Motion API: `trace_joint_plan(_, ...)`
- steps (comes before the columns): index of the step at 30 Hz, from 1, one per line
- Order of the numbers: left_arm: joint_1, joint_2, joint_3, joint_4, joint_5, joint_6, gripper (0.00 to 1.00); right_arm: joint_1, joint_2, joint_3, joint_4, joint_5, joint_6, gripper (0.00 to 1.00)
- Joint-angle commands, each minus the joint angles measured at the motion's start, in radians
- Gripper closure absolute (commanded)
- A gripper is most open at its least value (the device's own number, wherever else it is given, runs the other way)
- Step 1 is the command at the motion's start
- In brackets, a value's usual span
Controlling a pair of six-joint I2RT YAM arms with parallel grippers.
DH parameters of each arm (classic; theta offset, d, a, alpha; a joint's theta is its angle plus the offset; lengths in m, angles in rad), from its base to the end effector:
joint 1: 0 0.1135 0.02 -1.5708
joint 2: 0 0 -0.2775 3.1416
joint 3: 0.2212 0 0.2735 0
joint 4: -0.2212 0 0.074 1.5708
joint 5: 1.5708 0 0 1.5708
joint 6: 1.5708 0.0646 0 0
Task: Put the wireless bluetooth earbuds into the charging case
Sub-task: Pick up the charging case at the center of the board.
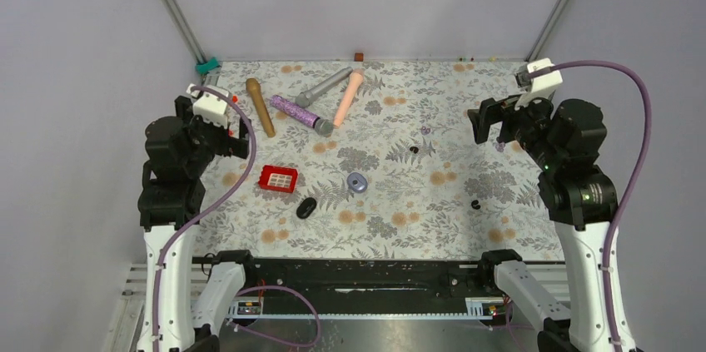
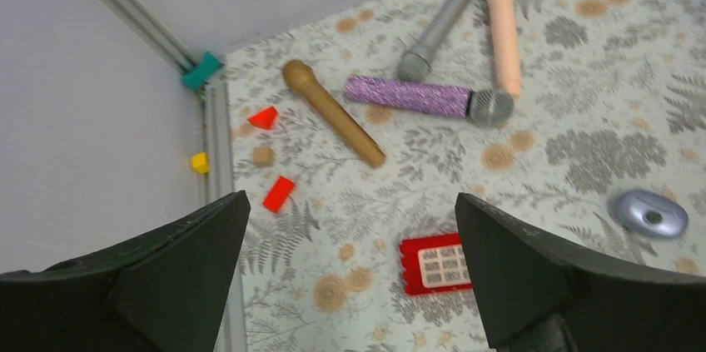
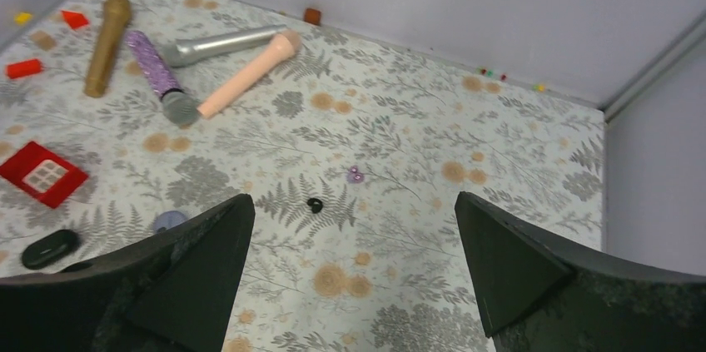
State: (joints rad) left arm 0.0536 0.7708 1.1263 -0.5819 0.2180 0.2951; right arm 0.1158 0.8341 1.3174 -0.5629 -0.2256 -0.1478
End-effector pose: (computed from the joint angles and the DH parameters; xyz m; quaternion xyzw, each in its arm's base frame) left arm 0.1843 -0.0041 0.4252 0.1609 0.7640 0.0236 0.6244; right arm 0.1756 0.0350 0.4853 -0.1716 0.7136 0.0719 0.6753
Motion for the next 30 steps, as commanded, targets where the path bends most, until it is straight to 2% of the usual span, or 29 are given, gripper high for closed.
trace_joint_plan(1,0.005,-0.013,-0.082,0.018,0.150,0.034,0.01,-0.004,0.072,-0.018,0.027,0.133,-0.053,0.02)
trace_joint_plan(11,0.004,0.017,-0.103,0.018,0.226,0.021,0.01,-0.004,0.281,-0.041,0.000,0.282,-0.042,0.02)
trace_joint_plan(17,0.004,0.011,-0.105,0.014,0.247,0.033,0.01,-0.004,0.405,-0.041,-0.013,0.273,0.017,0.02)
trace_joint_plan(23,0.005,0.001,-0.051,-0.082,0.199,0.126,0.01,-0.005,0.502,-0.014,-0.069,0.229,0.057,0.01)
trace_joint_plan(27,0.004,0.004,-0.098,-0.082,0.276,0.132,0.01,-0.009,0.513,0.001,-0.101,0.290,0.019,0.01)
trace_joint_plan(30,0.004,0.002,-0.130,-0.054,0.274,0.120,0.01,-0.025,0.505,0.000,-0.124,0.331,-0.062,0.01)
